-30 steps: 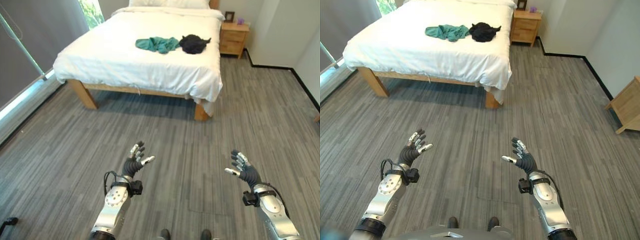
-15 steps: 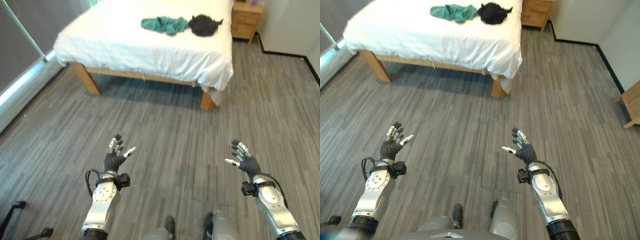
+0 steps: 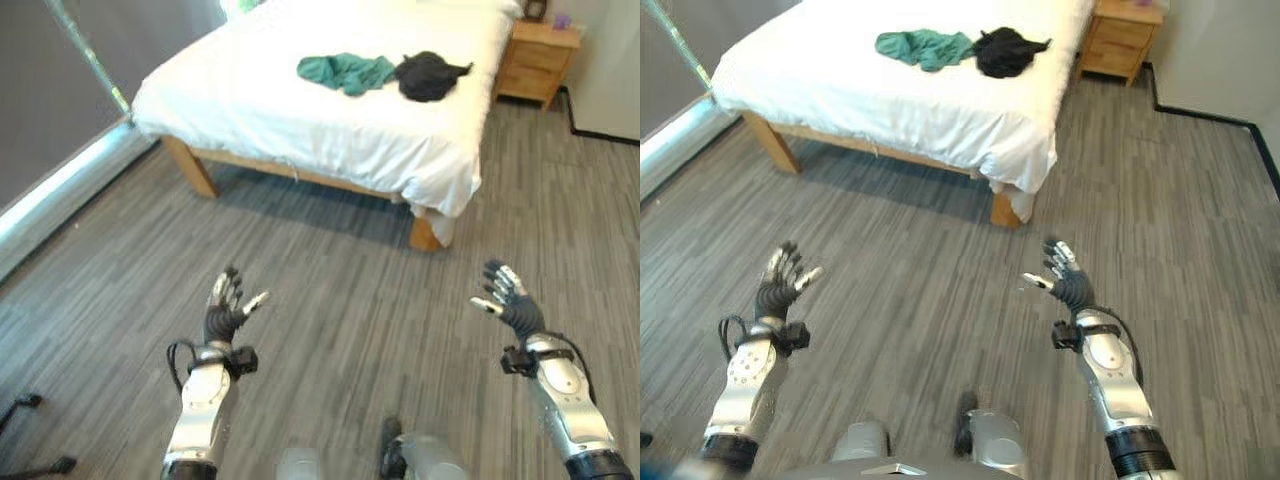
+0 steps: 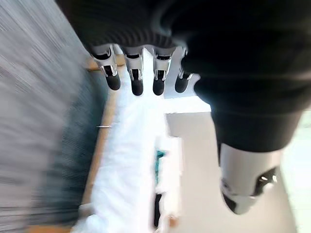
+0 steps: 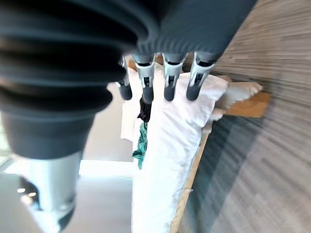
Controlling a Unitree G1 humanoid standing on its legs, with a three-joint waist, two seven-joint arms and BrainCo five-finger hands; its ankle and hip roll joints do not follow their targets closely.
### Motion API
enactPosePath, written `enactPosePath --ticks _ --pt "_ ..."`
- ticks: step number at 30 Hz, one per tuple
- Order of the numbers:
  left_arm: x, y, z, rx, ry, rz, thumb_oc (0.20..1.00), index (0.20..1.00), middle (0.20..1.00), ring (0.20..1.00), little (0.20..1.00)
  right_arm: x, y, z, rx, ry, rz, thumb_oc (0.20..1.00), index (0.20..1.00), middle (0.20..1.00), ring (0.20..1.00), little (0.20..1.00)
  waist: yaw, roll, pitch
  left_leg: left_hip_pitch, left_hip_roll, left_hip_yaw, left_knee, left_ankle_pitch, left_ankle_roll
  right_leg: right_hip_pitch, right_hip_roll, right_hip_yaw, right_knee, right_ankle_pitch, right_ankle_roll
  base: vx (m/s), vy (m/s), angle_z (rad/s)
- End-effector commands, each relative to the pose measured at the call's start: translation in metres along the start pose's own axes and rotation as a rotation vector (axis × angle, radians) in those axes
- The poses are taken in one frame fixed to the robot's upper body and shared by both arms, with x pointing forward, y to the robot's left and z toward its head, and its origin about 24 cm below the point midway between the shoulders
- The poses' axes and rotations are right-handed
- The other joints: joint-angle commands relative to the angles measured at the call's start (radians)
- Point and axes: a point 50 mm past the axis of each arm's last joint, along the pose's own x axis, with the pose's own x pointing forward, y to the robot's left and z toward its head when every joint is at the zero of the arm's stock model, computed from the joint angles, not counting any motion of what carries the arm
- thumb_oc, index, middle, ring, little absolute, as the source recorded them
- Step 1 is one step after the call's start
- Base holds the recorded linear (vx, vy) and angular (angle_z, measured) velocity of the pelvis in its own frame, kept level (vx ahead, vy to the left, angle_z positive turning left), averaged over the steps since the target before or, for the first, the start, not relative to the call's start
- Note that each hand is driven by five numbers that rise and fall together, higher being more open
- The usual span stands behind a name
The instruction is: Pick up bed clothes into laundry basket.
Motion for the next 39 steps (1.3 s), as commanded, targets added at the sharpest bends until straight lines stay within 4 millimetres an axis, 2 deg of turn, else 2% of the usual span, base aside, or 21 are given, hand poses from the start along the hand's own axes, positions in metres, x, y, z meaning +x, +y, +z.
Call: enactPosePath --ticks 1,3,4,6,7,9,10,13,15,16,17,18,20,22,23,24,25,30,32,37,39 --pt "0.005 0.001 0.024 -0.115 -0.120 -0.017 1.000 1.000 1.000 1.000 1.000 0.000 -0.004 0.034 -0.014 -0.159 0.019 1.000 1.000 1.000 1.000 1.000 -0.002 0.014 0.026 0.156 0.013 0.132 -0.340 0.052 -0.020 0.157 -0.038 0.079 -0.235 0.111 0.105 0.43 0.020 -0.46" --pt "0.003 0.001 0.019 -0.102 -0.100 -0.021 1.000 1.000 1.000 1.000 1.000 -0.004 -0.007 0.032 -0.020 -0.149 0.019 1.000 1.000 1.000 1.000 1.000 0.015 0.014 0.020 0.119 -0.032 0.128 -0.464 0.059 -0.020 0.199 -0.037 0.094 -0.258 0.099 0.114 0.46 0.037 -0.47" --pt "0.002 0.001 0.018 -0.103 -0.096 -0.021 1.000 1.000 1.000 1.000 1.000 -0.006 -0.008 0.029 -0.018 -0.138 0.011 1.000 1.000 1.000 1.000 1.000 0.023 0.026 0.015 0.096 -0.071 0.143 -0.603 0.057 -0.014 0.224 -0.022 0.099 -0.270 0.081 0.125 0.49 0.048 -0.28" --pt "0.000 0.000 0.015 -0.104 -0.086 -0.024 1.000 1.000 1.000 1.000 1.000 -0.007 -0.008 0.026 -0.021 -0.127 0.011 1.000 1.000 1.000 1.000 1.000 0.034 0.021 0.008 0.109 -0.100 0.138 -0.662 0.057 -0.003 0.252 -0.027 0.111 -0.280 0.078 0.130 0.43 0.061 0.02" --pt "-0.005 0.003 0.015 -0.101 -0.090 -0.020 1.000 1.000 1.000 1.000 1.000 -0.007 -0.005 0.021 -0.011 -0.113 0.008 1.000 1.000 1.000 1.000 1.000 0.058 0.038 -0.014 0.102 -0.162 0.119 -0.824 0.081 0.004 0.296 -0.006 0.132 -0.296 0.054 0.142 0.55 0.069 -0.05" --pt "-0.008 0.009 0.018 -0.089 -0.107 0.004 1.000 1.000 1.000 1.000 1.000 -0.006 -0.002 0.019 -0.004 -0.104 0.017 1.000 1.000 1.000 1.000 1.000 0.082 0.046 -0.036 0.092 -0.201 0.104 -0.922 0.115 0.003 0.354 0.006 0.157 -0.307 0.025 0.149 0.68 0.070 -0.19" --pt "-0.010 0.013 0.018 -0.085 -0.108 0.016 1.000 1.000 1.000 1.000 1.000 -0.006 0.000 0.017 -0.006 -0.094 0.024 1.000 1.000 1.000 1.000 1.000 0.093 0.041 -0.047 0.099 -0.210 0.102 -0.915 0.125 0.004 0.376 -0.001 0.173 -0.309 0.017 0.151 0.52 0.060 -0.18" --pt "-0.019 0.023 0.018 -0.098 -0.121 0.059 1.000 1.000 1.000 1.000 1.000 -0.007 0.005 0.011 0.001 -0.072 0.041 1.000 1.000 1.000 1.000 1.000 0.115 0.021 -0.089 0.123 -0.223 0.104 -0.868 0.066 0.046 0.405 -0.046 0.181 -0.285 -0.010 0.180 0.45 0.119 -0.72" --pt "-0.019 0.029 0.019 -0.075 -0.121 0.084 1.000 1.000 1.000 1.000 1.000 -0.006 0.006 0.008 0.020 -0.067 0.020 1.000 1.000 1.000 1.000 1.000 0.127 -0.001 -0.096 0.151 -0.242 0.129 -0.857 0.028 0.085 0.348 -0.096 0.192 -0.131 0.050 0.222 0.40 0.222 -0.57" --pt "-0.017 0.031 0.022 -0.076 -0.136 0.112 1.000 1.000 1.000 1.000 1.000 -0.003 0.013 0.011 0.090 -0.089 0.014 1.000 1.000 1.000 1.000 1.000 0.116 0.001 -0.070 0.202 -0.260 0.136 -0.862 -0.012 0.124 0.236 -0.135 0.200 0.139 0.186 0.276 0.26 0.224 -0.38" --pt "-0.017 0.031 0.022 -0.077 -0.136 0.112 1.000 1.000 1.000 1.000 1.000 -0.003 0.013 0.011 0.090 -0.090 0.014 1.000 1.000 1.000 1.000 1.000 0.119 0.004 -0.072 0.199 -0.255 0.138 -0.863 -0.009 0.124 0.231 -0.131 0.203 0.139 0.189 0.275 0.21 0.227 -0.34" --pt "-0.015 0.031 0.025 -0.073 -0.148 0.110 1.000 1.000 1.000 1.000 1.000 -0.002 0.015 0.012 0.107 -0.099 0.018 1.000 1.000 1.000 1.000 1.000 0.105 0.016 -0.055 0.228 -0.253 0.134 -0.872 -0.018 0.135 0.183 -0.130 0.207 0.241 0.241 0.283 0.13 0.144 -0.22" --pt "-0.011 0.031 0.034 -0.051 -0.181 0.100 1.000 1.000 1.000 1.000 1.000 -0.002 0.018 0.015 0.081 -0.106 0.034 1.000 1.000 1.000 1.000 1.000 0.079 0.039 -0.032 0.293 -0.250 0.124 -0.895 -0.050 0.149 0.098 -0.139 0.180 0.337 0.248 0.262 0.26 0.185 0.34" --pt "-0.008 0.031 0.037 -0.042 -0.194 0.097 1.000 1.000 1.000 1.000 1.000 -0.002 0.019 0.015 0.090 -0.104 0.037 1.000 1.000 1.000 1.000 1.000 0.064 0.044 -0.020 0.345 -0.250 0.113 -0.906 -0.070 0.150 0.052 -0.186 0.129 0.322 0.233 0.251 0.23 0.066 0.58" --pt "-0.008 0.031 0.037 -0.042 -0.194 0.097 1.000 1.000 1.000 1.000 1.000 -0.002 0.019 0.015 0.090 -0.104 0.037 1.000 1.000 1.000 1.000 1.000 0.061 0.043 -0.017 0.347 -0.251 0.110 -0.907 -0.071 0.149 0.056 -0.188 0.126 0.323 0.231 0.251 0.25 -0.043 0.39" --pt "-0.007 0.030 0.036 -0.067 -0.190 0.096 1.000 1.000 1.000 1.000 1.000 -0.002 0.019 0.015 0.105 -0.103 0.033 1.000 1.000 1.000 1.000 1.000 0.055 0.048 -0.013 0.374 -0.245 0.091 -0.914 -0.089 0.141 0.028 -0.224 0.103 0.245 0.204 0.236 0.26 -0.070 0.45" --pt "-0.007 0.030 0.035 -0.075 -0.184 0.094 1.000 1.000 1.000 1.000 1.000 -0.002 0.018 0.014 0.104 -0.099 0.031 1.000 1.000 1.000 1.000 1.000 0.051 0.046 -0.009 0.382 -0.243 0.078 -0.917 -0.096 0.137 0.024 -0.229 0.101 0.202 0.195 0.234 0.34 -0.102 0.54" --pt "-0.008 0.028 0.025 -0.087 -0.139 0.094 1.000 1.000 1.000 1.000 1.000 -0.004 0.016 0.011 0.124 -0.091 0.015 1.000 1.000 1.000 1.000 1.000 0.025 0.015 -0.002 0.429 -0.261 -0.006 -0.913 -0.143 0.129 -0.018 -0.124 0.296 -0.026 0.185 0.248 0.24 -0.112 0.30" --pt "-0.006 0.021 0.025 -0.070 -0.139 0.050 1.000 1.000 1.000 1.000 1.000 -0.009 0.014 0.010 0.126 -0.082 0.014 1.000 1.000 1.000 1.000 1.000 0.016 0.005 -0.008 0.435 -0.261 -0.039 -0.910 -0.147 0.125 0.012 -0.114 0.337 -0.061 0.185 0.256 0.17 -0.132 0.45" --pt "-0.004 0.012 0.024 -0.096 -0.143 0.014 1.000 1.000 1.000 1.000 1.000 -0.009 0.008 0.015 0.130 -0.114 0.011 1.000 1.000 1.000 1.000 1.000 0.020 0.005 -0.025 0.444 -0.265 -0.076 -0.923 -0.145 0.120 0.057 -0.112 0.334 -0.136 0.185 0.252 0.11 -0.122 0.44" --pt "-0.007 0.008 0.019 -0.112 -0.119 -0.001 1.000 1.000 1.000 1.000 1.000 -0.008 0.003 0.018 0.126 -0.128 0.003 1.000 1.000 1.000 1.000 1.000 0.032 0.009 -0.040 0.430 -0.262 -0.094 -0.943 -0.132 0.111 0.107 -0.104 0.313 -0.234 0.171 0.237 0.04 -0.125 0.23"
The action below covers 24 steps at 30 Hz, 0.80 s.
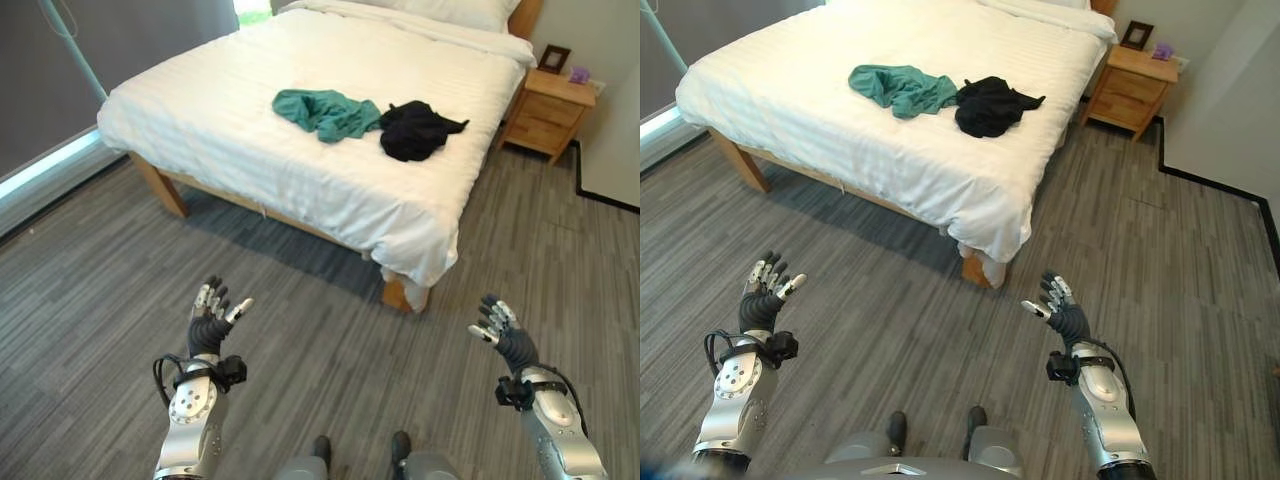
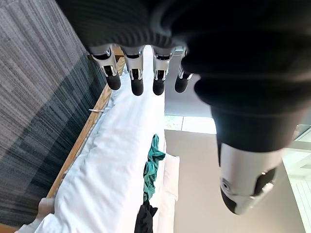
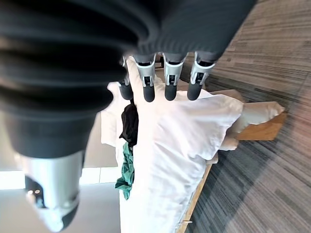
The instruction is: Pick up bed clothes into laundry basket.
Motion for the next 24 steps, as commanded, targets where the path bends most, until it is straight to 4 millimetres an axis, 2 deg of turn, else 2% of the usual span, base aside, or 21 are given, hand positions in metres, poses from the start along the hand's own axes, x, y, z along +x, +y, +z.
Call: enactPosePath --ticks 1,3,4,7,11,12,14,16,18,19,20,21,22,23,24 --pt "0.009 -0.007 0.029 -0.052 -0.149 -0.045 1.000 1.000 1.000 1.000 1.000 0.012 -0.002 0.042 0.026 -0.207 0.016 1.000 1.000 1.000 1.000 1.000 0.011 0.006 -0.025 0.041 -0.016 0.013 -0.017 -0.044 -0.001 0.021 -0.037 0.021 -0.055 0.021 0.044 0.02 -0.086 0.19" --pt "0.007 -0.008 0.027 -0.067 -0.135 -0.047 1.000 1.000 1.000 1.000 1.000 0.012 -0.004 0.043 0.031 -0.212 0.011 1.000 1.000 1.000 1.000 1.000 0.013 0.007 -0.033 0.034 -0.013 0.009 -0.038 -0.021 -0.007 0.039 -0.034 0.009 -0.098 0.037 0.041 -0.03 -0.026 0.08" --pt "0.007 0.012 0.023 -0.095 -0.094 0.055 1.000 1.000 1.000 1.000 1.000 -0.012 -0.046 0.009 0.153 -0.092 -0.259 1.000 1.000 1.000 1.000 1.000 -0.031 0.075 -0.062 0.056 0.106 0.209 -0.039 -0.023 -0.096 0.087 -0.082 -0.318 -0.026 -0.050 0.024 -0.08 0.087 -0.01" --pt "0.009 0.018 0.032 -0.081 -0.132 0.078 1.000 1.000 1.000 1.000 1.000 -0.003 -0.037 0.016 0.177 -0.120 -0.223 1.000 1.000 1.000 1.000 1.000 -0.028 0.077 -0.063 0.053 0.091 0.202 -0.053 -0.024 -0.083 0.074 -0.100 -0.307 -0.021 -0.029 0.034 -0.03 0.152 0.78" --pt "0.003 0.030 0.029 -0.082 -0.121 0.136 1.000 1.000 1.000 1.000 1.000 0.010 -0.032 0.025 0.109 -0.123 -0.167 1.000 1.000 1.000 1.000 1.000 0.000 0.060 -0.052 0.040 0.080 0.195 -0.010 -0.051 -0.071 0.086 -0.124 -0.304 -0.032 -0.013 0.042 0.00 0.146 0.02" --pt "-0.003 0.038 0.025 -0.091 -0.108 0.170 1.000 1.000 1.000 1.000 1.000 0.014 -0.030 0.031 0.110 -0.146 -0.146 1.000 1.000 1.000 1.000 1.000 0.016 0.050 -0.046 0.038 0.066 0.190 0.008 -0.076 -0.052 0.086 -0.144 -0.302 -0.002 -0.011 0.051 0.03 0.190 -0.21" --pt "-0.006 0.043 0.021 -0.065 -0.085 0.190 1.000 1.000 1.000 1.000 1.000 0.014 -0.030 0.035 0.108 -0.158 -0.144 1.000 1.000 1.000 1.000 1.000 0.022 0.047 -0.031 0.043 0.041 0.173 0.033 -0.106 -0.023 0.060 -0.188 -0.275 0.127 -0.003 0.063 0.06 0.267 -0.04" --pt "-0.004 0.044 0.019 -0.044 -0.070 0.188 1.000 1.000 1.000 1.000 1.000 0.012 -0.032 0.034 0.100 -0.156 -0.159 1.000 1.000 1.000 1.000 1.000 0.014 0.042 -0.020 0.052 0.008 0.145 0.045 -0.122 0.012 0.002 -0.226 -0.228 0.283 0.079 0.070 0.09 0.287 0.13" --pt "-0.002 0.041 0.022 -0.014 -0.071 0.154 1.000 1.000 1.000 1.000 1.000 0.005 -0.037 0.030 0.094 -0.147 -0.189 1.000 1.000 1.000 1.000 1.000 -0.010 0.055 -0.007 0.077 -0.014 0.115 0.048 -0.137 0.045 -0.049 -0.246 -0.179 0.432 0.177 0.064 0.13 0.326 0.35" --pt "-0.001 0.040 0.024 0.008 -0.077 0.140 1.000 1.000 1.000 1.000 1.000 0.003 -0.039 0.027 0.093 -0.140 -0.197 1.000 1.000 1.000 1.000 1.000 -0.016 0.065 0.002 0.090 -0.018 0.112 0.046 -0.140 0.059 -0.087 -0.254 -0.167 0.512 0.180 0.062 0.15 0.298 0.44" --pt "0.001 0.038 0.026 0.038 -0.082 0.113 1.000 1.000 1.000 1.000 1.000 -0.001 -0.042 0.023 0.091 -0.122 -0.213 1.000 1.000 1.000 1.000 1.000 -0.030 0.073 0.012 0.107 -0.017 0.103 0.045 -0.148 0.066 -0.127 -0.225 -0.131 0.588 0.160 0.064 0.11 0.173 0.29" --pt "0.001 0.037 0.027 0.038 -0.083 0.113 1.000 1.000 1.000 1.000 1.000 -0.001 -0.042 0.023 0.091 -0.123 -0.214 1.000 1.000 1.000 1.000 1.000 -0.029 0.074 0.010 0.103 -0.016 0.104 0.045 -0.145 0.065 -0.131 -0.224 -0.131 0.586 0.163 0.062 0.23 0.144 0.31" --pt "0.006 0.032 0.030 0.037 -0.097 0.082 1.000 1.000 1.000 1.000 1.000 -0.006 -0.046 0.014 0.106 -0.092 -0.239 1.000 1.000 1.000 1.000 1.000 -0.068 0.089 0.015 0.141 -0.001 0.074 0.019 -0.147 0.060 -0.246 -0.119 -0.078 0.632 0.080 0.056 0.28 0.105 0.33" --pt "0.008 0.030 0.032 0.018 -0.106 0.082 1.000 1.000 1.000 1.000 1.000 -0.007 -0.047 0.012 0.128 -0.090 -0.247 1.000 1.000 1.000 1.000 1.000 -0.086 0.091 0.010 0.163 0.003 0.068 0.013 -0.146 0.052 -0.283 -0.081 -0.087 0.582 0.058 0.050 0.41 0.128 0.53" --pt "0.010 0.027 0.034 -0.008 -0.121 0.080 1.000 1.000 1.000 1.000 1.000 -0.009 -0.046 0.009 0.156 -0.086 -0.249 1.000 1.000 1.000 1.000 1.000 -0.100 0.085 0.007 0.192 -0.006 0.060 0.006 -0.153 0.045 -0.318 -0.068 -0.109 0.509 0.057 0.047 0.26 0.049 0.48"
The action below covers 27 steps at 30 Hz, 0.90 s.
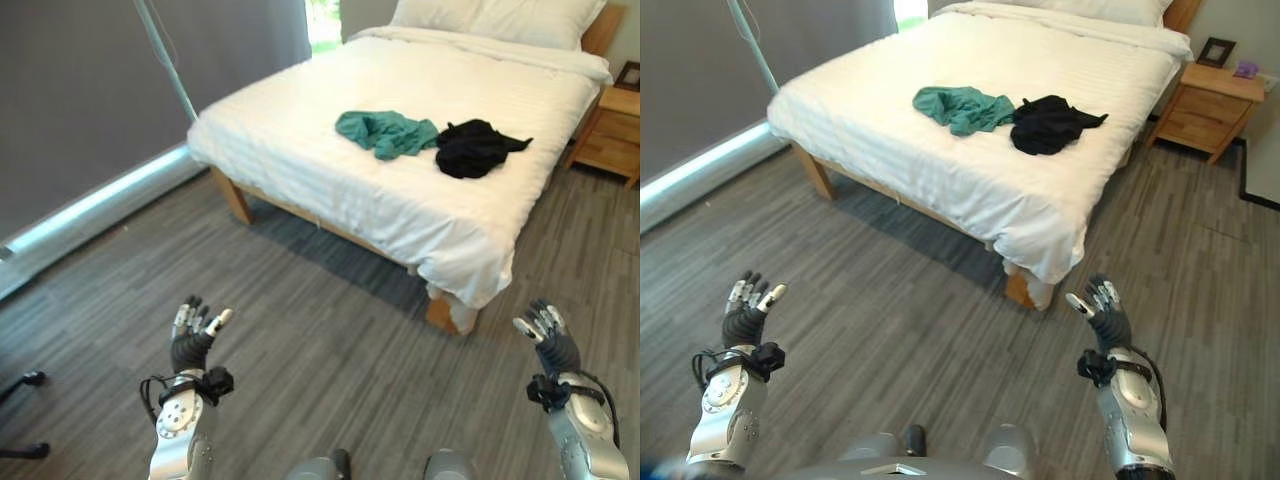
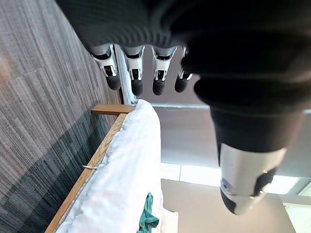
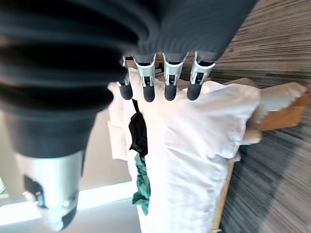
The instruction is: Pick up bed clothes into laundry basket.
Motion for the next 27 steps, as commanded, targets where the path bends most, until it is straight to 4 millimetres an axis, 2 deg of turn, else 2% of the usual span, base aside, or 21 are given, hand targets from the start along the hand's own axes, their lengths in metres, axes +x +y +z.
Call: enactPosePath --ticks 1,2,5,8,9,11,12,14,15,16,17,18,19,20,21,22,23,24,25,26,27 --pt "0.015 -0.003 0.044 0.018 -0.198 -0.047 1.000 1.000 1.000 1.000 1.000 0.010 0.004 0.025 0.049 -0.135 0.010 1.000 1.000 1.000 1.000 1.000 -0.039 -0.040 0.018 0.231 -0.008 -0.049 -0.061 -0.089 -0.022 -0.030 0.053 -0.036 -0.099 0.097 -0.013 0.28 0.025 0.30" --pt "0.016 -0.006 0.046 -0.011 -0.202 -0.052 1.000 1.000 1.000 1.000 1.000 0.009 0.002 0.024 0.059 -0.132 0.006 1.000 1.000 1.000 1.000 1.000 -0.055 -0.043 0.017 0.263 -0.010 -0.057 -0.069 -0.110 -0.028 -0.040 0.061 -0.060 -0.169 0.099 -0.014 0.37 -0.010 0.10" --pt "0.025 -0.024 0.042 -0.089 -0.180 -0.100 1.000 1.000 1.000 1.000 1.000 0.003 0.000 0.015 0.088 -0.106 -0.014 1.000 1.000 1.000 1.000 1.000 -0.129 -0.066 -0.007 0.392 -0.025 -0.106 -0.105 -0.144 -0.072 -0.084 0.132 -0.180 -0.595 0.173 0.007 0.69 -0.055 0.02" --pt "0.027 -0.036 0.045 -0.076 -0.196 -0.146 1.000 1.000 1.000 1.000 1.000 0.003 -0.001 0.015 0.092 -0.104 -0.021 1.000 1.000 1.000 1.000 1.000 -0.169 -0.054 -0.020 0.431 -0.007 -0.133 -0.088 -0.142 -0.094 -0.078 0.142 -0.195 -0.629 0.196 0.001 0.46 -0.034 1.06" --pt "0.026 -0.041 0.043 -0.081 -0.192 -0.169 1.000 1.000 1.000 1.000 1.000 -0.001 -0.004 0.013 0.080 -0.094 -0.020 1.000 1.000 1.000 1.000 1.000 -0.178 -0.049 -0.035 0.433 0.005 -0.137 -0.047 -0.123 -0.115 -0.050 0.153 -0.170 -0.619 0.180 -0.024 0.74 -0.071 0.92" --pt "0.025 -0.054 0.039 -0.120 -0.174 -0.203 1.000 1.000 1.000 1.000 1.000 0.002 -0.012 0.013 0.076 -0.092 -0.058 1.000 1.000 1.000 1.000 1.000 -0.198 -0.030 -0.063 0.331 0.054 -0.089 0.267 0.113 -0.254 0.038 0.184 -0.150 -0.588 0.160 -0.086 0.71 -0.126 0.16" --pt "0.027 -0.055 0.041 -0.160 -0.177 -0.188 1.000 1.000 1.000 1.000 1.000 0.008 -0.010 0.020 0.116 -0.122 -0.070 1.000 1.000 1.000 1.000 1.000 -0.199 -0.046 -0.062 0.244 0.069 -0.064 0.476 0.211 -0.289 0.076 0.176 -0.144 -0.581 0.133 -0.115 0.53 -0.213 0.04" --pt "0.029 -0.062 0.048 -0.263 -0.196 -0.193 1.000 1.000 1.000 1.000 1.000 0.016 -0.002 0.033 0.200 -0.193 -0.060 1.000 1.000 1.000 1.000 1.000 -0.162 -0.084 -0.028 0.077 0.117 -0.004 0.781 0.281 -0.259 0.176 0.180 -0.115 -0.592 0.062 -0.185 0.57 -0.317 0.05" --pt "0.033 -0.062 0.054 -0.239 -0.217 -0.186 1.000 1.000 1.000 1.000 1.000 0.022 -0.002 0.041 0.156 -0.209 -0.068 1.000 1.000 1.000 1.000 1.000 -0.115 -0.111 0.013 -0.075 0.157 0.024 0.831 0.221 -0.191 0.265 0.184 -0.075 -0.621 0.035 -0.198 0.60 -0.233 -0.27" --pt "0.034 -0.061 0.056 -0.251 -0.222 -0.176 1.000 1.000 1.000 1.000 1.000 0.021 -0.002 0.044 0.151 -0.220 -0.073 1.000 1.000 1.000 1.000 1.000 -0.094 -0.121 0.022 -0.150 0.192 0.047 0.774 0.194 -0.173 0.309 0.180 -0.061 -0.631 0.019 -0.192 0.41 -0.105 -0.76" --pt "0.034 -0.061 0.056 -0.251 -0.223 -0.177 1.000 1.000 1.000 1.000 1.000 0.021 -0.002 0.044 0.151 -0.220 -0.074 1.000 1.000 1.000 1.000 1.000 -0.092 -0.123 0.021 -0.150 0.190 0.050 0.772 0.195 -0.171 0.307 0.178 -0.059 -0.632 0.021 -0.191 0.33 0.036 -0.73" --pt "0.035 -0.059 0.057 -0.260 -0.225 -0.174 1.000 1.000 1.000 1.000 1.000 0.020 -0.002 0.046 0.156 -0.232 -0.063 1.000 1.000 1.000 1.000 1.000 -0.077 -0.124 0.029 -0.192 0.232 0.054 0.707 0.181 -0.170 0.340 0.167 -0.052 -0.630 0.004 -0.179 0.15 0.041 -0.39" --pt "0.035 -0.060 0.057 -0.260 -0.226 -0.174 1.000 1.000 1.000 1.000 1.000 0.020 -0.002 0.046 0.156 -0.232 -0.064 1.000 1.000 1.000 1.000 1.000 -0.074 -0.128 0.028 -0.190 0.229 0.059 0.700 0.186 -0.168 0.339 0.163 -0.049 -0.631 0.006 -0.179 0.45 0.178 -0.07" --pt "0.035 -0.055 0.057 -0.241 -0.232 -0.167 1.000 1.000 1.000 1.000 1.000 0.018 -0.005 0.051 0.131 -0.254 -0.062 1.000 1.000 1.000 1.000 1.000 -0.075 -0.112 0.026 -0.191 0.299 0.089 0.513 0.203 -0.190 0.369 0.159 -0.034 -0.641 -0.021 -0.154 0.31 0.136 0.00" --pt "0.035 -0.056 0.057 -0.241 -0.231 -0.167 1.000 1.000 1.000 1.000 1.000 0.018 -0.005 0.051 0.130 -0.254 -0.063 1.000 1.000 1.000 1.000 1.000 -0.071 -0.115 0.026 -0.180 0.296 0.097 0.502 0.206 -0.191 0.372 0.156 -0.030 -0.643 -0.021 -0.154 0.50 0.283 -0.17" --pt "0.035 -0.051 0.055 -0.223 -0.227 -0.151 1.000 1.000 1.000 1.000 1.000 0.017 -0.009 0.053 0.095 -0.260 -0.067 1.000 1.000 1.000 1.000 1.000 -0.065 -0.102 0.029 -0.189 0.321 0.109 0.345 0.221 -0.202 0.394 0.151 -0.017 -0.644 -0.043 -0.139 0.35 0.255 -0.21" --pt "0.034 -0.050 0.052 -0.228 -0.220 -0.146 1.000 1.000 1.000 1.000 1.000 0.016 -0.011 0.055 0.068 -0.259 -0.067 1.000 1.000 1.000 1.000 1.000 -0.055 -0.100 0.027 -0.156 0.313 0.105 0.231 0.233 -0.204 0.408 0.137 0.009 -0.640 -0.049 -0.130 0.34 0.259 -0.20" --pt "0.034 -0.050 0.052 -0.228 -0.220 -0.146 1.000 1.000 1.000 1.000 1.000 0.016 -0.011 0.055 0.068 -0.259 -0.067 1.000 1.000 1.000 1.000 1.000 -0.054 -0.101 0.027 -0.153 0.312 0.107 0.228 0.234 -0.204 0.408 0.136 0.010 -0.640 -0.049 -0.129 0.54 0.346 -0.62" --pt "0.032 -0.042 0.045 -0.256 -0.195 -0.099 1.000 1.000 1.000 1.000 1.000 0.014 -0.017 0.057 0.035 -0.264 -0.080 1.000 1.000 1.000 1.000 1.000 -0.026 -0.088 0.013 -0.148 0.272 0.001 0.002 0.259 -0.227 0.464 0.120 0.058 -0.655 -0.083 -0.103 0.57 0.335 -0.52" --pt "0.030 -0.039 0.043 -0.270 -0.192 -0.083 1.000 1.000 1.000 1.000 1.000 0.014 -0.020 0.058 0.028 -0.270 -0.091 1.000 1.000 1.000 1.000 1.000 -0.014 -0.077 0.002 -0.155 0.264 -0.058 -0.058 0.268 -0.240 0.482 0.115 0.085 -0.656 -0.094 -0.096 0.58 0.331 -0.76" --pt "0.030 -0.039 0.042 -0.271 -0.190 -0.082 1.000 1.000 1.000 1.000 1.000 0.013 -0.020 0.058 0.027 -0.268 -0.091 1.000 1.000 1.000 1.000 1.000 -0.013 -0.080 0.003 -0.142 0.262 -0.054 -0.071 0.273 -0.241 0.487 0.112 0.085 -0.655 -0.098 -0.096 0.51 0.295 -0.69"
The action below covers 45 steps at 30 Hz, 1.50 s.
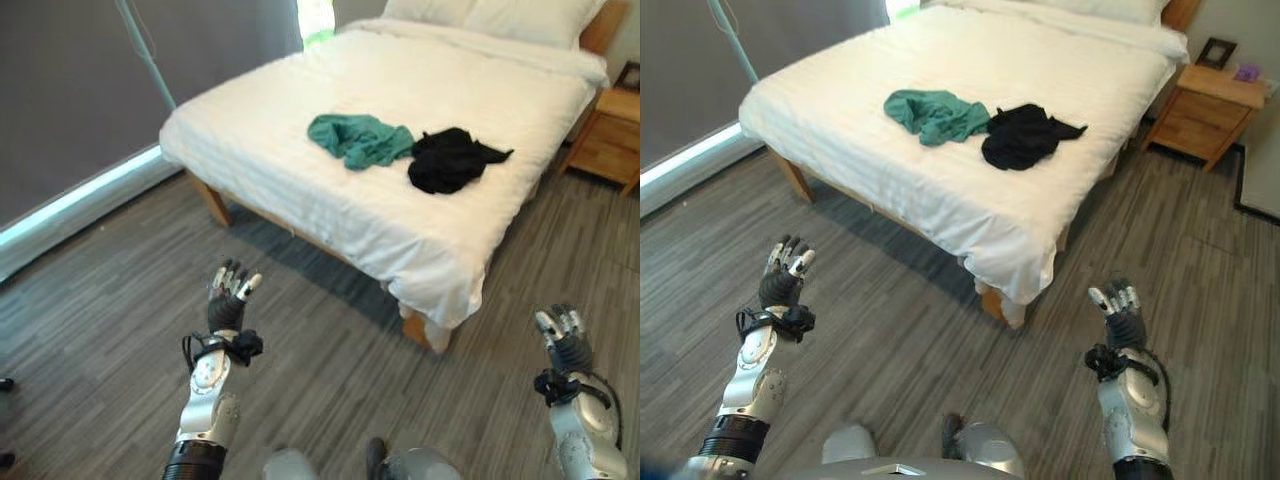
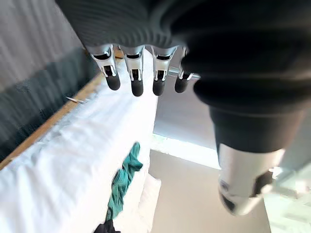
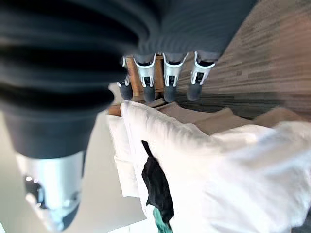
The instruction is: Pick up bed clothes into laundry basket.
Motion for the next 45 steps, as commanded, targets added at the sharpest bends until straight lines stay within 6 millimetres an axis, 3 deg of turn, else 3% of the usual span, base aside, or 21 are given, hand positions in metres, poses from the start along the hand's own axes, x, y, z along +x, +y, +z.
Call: enactPosePath --ticks 1,5,6,9,10,13,14,15,17,18,19,20,24,25,26,28,32,36,40,42,45 --pt "-0.001 0.009 0.039 -0.015 -0.189 0.003 1.000 1.000 1.000 1.000 1.000 0.002 -0.003 0.034 -0.064 -0.166 0.021 1.000 1.000 1.000 1.000 1.000 0.027 0.003 -0.020 -0.092 -0.027 -0.126 -0.105 0.247 -0.052 0.281 -0.136 0.102 -0.177 -0.049 0.116 0.49 0.307 -0.68" --pt "-0.003 0.014 0.038 -0.008 -0.189 0.021 1.000 1.000 1.000 1.000 1.000 0.000 -0.012 0.034 -0.029 -0.170 -0.038 1.000 1.000 1.000 1.000 1.000 0.033 0.003 -0.041 -0.112 -0.004 -0.136 -0.103 0.260 -0.071 0.333 -0.191 0.145 -0.186 -0.076 0.156 0.49 0.408 -0.71" --pt "-0.003 0.018 0.037 -0.011 -0.179 0.033 1.000 1.000 1.000 1.000 1.000 -0.002 -0.017 0.030 0.014 -0.160 -0.070 1.000 1.000 1.000 1.000 1.000 0.040 -0.001 -0.056 -0.121 -0.002 -0.162 -0.069 0.265 -0.076 0.363 -0.249 0.179 -0.192 -0.071 0.186 0.46 0.546 -0.62" --pt "-0.006 0.023 0.038 0.008 -0.172 0.029 1.000 1.000 1.000 1.000 1.000 -0.004 -0.019 0.026 0.036 -0.140 -0.078 1.000 1.000 1.000 1.000 1.000 0.038 -0.011 -0.075 -0.125 -0.015 -0.150 0.009 0.196 -0.065 0.361 -0.321 0.202 -0.173 -0.043 0.217 0.39 0.556 -0.90" --pt "-0.006 0.019 0.035 0.052 -0.156 -0.017 1.000 1.000 1.000 1.000 1.000 -0.006 -0.024 0.018 0.034 -0.112 -0.105 1.000 1.000 1.000 1.000 1.000 0.021 -0.029 -0.078 -0.132 -0.044 -0.095 0.064 0.142 -0.037 0.293 -0.397 0.217 -0.116 0.082 0.255 0.26 0.594 -0.98" --pt "0.002 0.011 0.042 0.086 -0.159 -0.056 1.000 1.000 1.000 1.000 1.000 -0.003 -0.006 0.007 0.214 -0.099 -0.112 1.000 1.000 1.000 1.000 1.000 0.008 -0.005 -0.043 -0.077 -0.093 -0.017 0.073 0.074 0.048 0.095 -0.378 0.261 0.140 0.268 0.169 0.23 0.590 -0.94" --pt "0.002 0.011 0.042 0.086 -0.159 -0.056 1.000 1.000 1.000 1.000 1.000 -0.003 -0.006 0.007 0.214 -0.099 -0.112 1.000 1.000 1.000 1.000 1.000 0.008 -0.005 -0.043 -0.076 -0.093 -0.017 0.073 0.074 0.048 0.095 -0.378 0.262 0.141 0.268 0.169 0.19 0.605 -0.89" --pt "0.004 0.013 0.052 0.156 -0.178 -0.079 1.000 1.000 1.000 1.000 1.000 -0.006 0.001 -0.004 0.230 -0.055 -0.084 1.000 1.000 1.000 1.000 1.000 -0.011 0.019 -0.019 -0.024 -0.123 0.022 0.051 0.062 0.078 0.038 -0.360 0.203 0.220 0.289 0.159 0.20 0.620 -0.42" --pt "0.004 0.020 0.059 0.201 -0.202 -0.067 1.000 1.000 1.000 1.000 1.000 -0.008 0.003 -0.003 0.183 -0.050 -0.059 1.000 1.000 1.000 1.000 1.000 -0.012 0.024 -0.008 0.028 -0.153 0.085 0.018 0.046 0.100 0.001 -0.411 0.039 0.260 0.324 0.151 0.20 0.602 -0.31" --pt "0.004 0.020 0.059 0.201 -0.201 -0.067 1.000 1.000 1.000 1.000 1.000 -0.008 0.003 -0.003 0.183 -0.050 -0.059 1.000 1.000 1.000 1.000 1.000 -0.016 0.023 -0.008 0.030 -0.156 0.082 0.016 0.047 0.100 0.005 -0.413 0.034 0.259 0.322 0.152 0.19 0.473 -0.43" --pt "0.004 0.024 0.059 0.199 -0.194 -0.039 1.000 1.000 1.000 1.000 1.000 -0.008 0.004 -0.001 0.172 -0.051 -0.045 1.000 1.000 1.000 1.000 1.000 -0.026 0.025 -0.006 0.067 -0.182 0.114 -0.024 0.037 0.110 -0.031 -0.399 -0.058 0.268 0.296 0.164 0.13 0.290 -0.21" --pt "0.004 0.024 0.058 0.199 -0.194 -0.038 1.000 1.000 1.000 1.000 1.000 -0.008 0.004 -0.001 0.171 -0.051 -0.044 1.000 1.000 1.000 1.000 1.000 -0.028 0.024 -0.004 0.073 -0.182 0.113 -0.030 0.039 0.110 -0.028 -0.400 -0.059 0.272 0.291 0.164 0.19 0.404 -0.32" --pt "0.005 0.019 0.052 0.167 -0.186 -0.030 1.000 1.000 1.000 1.000 1.000 -0.002 -0.001 0.005 0.115 -0.059 -0.031 1.000 1.000 1.000 1.000 1.000 -0.039 0.012 0.022 0.147 -0.213 0.127 -0.077 0.016 0.121 -0.107 -0.234 -0.086 0.195 0.132 0.171 0.17 0.170 -0.27" --pt "0.005 0.019 0.052 0.167 -0.186 -0.030 1.000 1.000 1.000 1.000 1.000 -0.002 -0.001 0.005 0.115 -0.059 -0.031 1.000 1.000 1.000 1.000 1.000 -0.039 0.012 0.023 0.148 -0.213 0.128 -0.078 0.016 0.121 -0.107 -0.234 -0.085 0.195 0.132 0.171 0.15 0.044 -0.14" --pt "0.004 0.018 0.044 0.157 -0.162 -0.029 1.000 1.000 1.000 1.000 1.000 0.000 0.001 0.006 0.111 -0.060 -0.022 1.000 1.000 1.000 1.000 1.000 -0.036 -0.002 0.024 0.176 -0.230 0.131 -0.095 0.005 0.123 -0.112 -0.171 -0.079 0.106 0.109 0.169 0.16 0.005 -0.01" --pt "0.002 0.016 0.037 0.132 -0.140 -0.027 1.000 1.000 1.000 1.000 1.000 0.000 0.001 0.005 0.111 -0.060 -0.015 1.000 1.000 1.000 1.000 1.000 -0.028 -0.015 0.020 0.201 -0.245 0.131 -0.103 -0.011 0.126 -0.111 -0.119 -0.079 0.023 0.116 0.161 0.20 -0.030 -0.17" --pt "-0.001 0.017 0.031 0.119 -0.123 -0.027 1.000 1.000 1.000 1.000 1.000 0.000 0.006 -0.001 0.117 -0.031 0.005 1.000 1.000 1.000 1.000 1.000 -0.010 -0.032 0.006 0.209 -0.240 0.121 -0.076 -0.023 0.114 -0.023 -0.100 -0.045 -0.084 0.105 0.143 0.16 -0.128 0.04" --pt "-0.004 0.019 0.029 0.082 -0.117 -0.010 1.000 1.000 1.000 1.000 1.000 0.004 0.009 0.000 0.109 -0.024 0.031 1.000 1.000 1.000 1.000 1.000 0.009 -0.032 0.000 0.194 -0.206 0.112 0.033 -0.043 0.090 0.034 -0.089 -0.068 -0.112 0.089 0.118 0.14 -0.164 -0.02" --pt "0.001 0.008 0.029 0.023 -0.123 -0.031 1.000 1.000 1.000 1.000 1.000 0.008 0.015 0.004 0.146 -0.038 0.044 1.000 1.000 1.000 1.000 1.000 0.017 -0.046 0.035 0.078 -0.188 0.041 0.270 0.033 0.048 0.088 -0.097 -0.095 -0.128 0.075 0.085 0.06 -0.118 0.17" --pt "0.001 0.007 0.029 0.020 -0.122 -0.036 1.000 1.000 1.000 1.000 1.000 0.008 0.016 0.003 0.117 -0.023 0.060 1.000 1.000 1.000 1.000 1.000 0.029 -0.054 0.042 0.028 -0.200 -0.009 0.287 0.056 0.049 0.113 -0.109 -0.087 -0.155 0.072 0.086 0.11 -0.040 -0.04" --pt "0.000 0.006 0.029 0.026 -0.122 -0.047 1.000 1.000 1.000 1.000 1.000 0.008 0.014 0.003 0.119 -0.021 0.051 1.000 1.000 1.000 1.000 1.000 0.037 -0.061 0.042 -0.011 -0.183 -0.003 0.243 0.052 0.054 0.138 -0.119 -0.085 -0.175 0.064 0.094 0.11 0.006 -0.06"
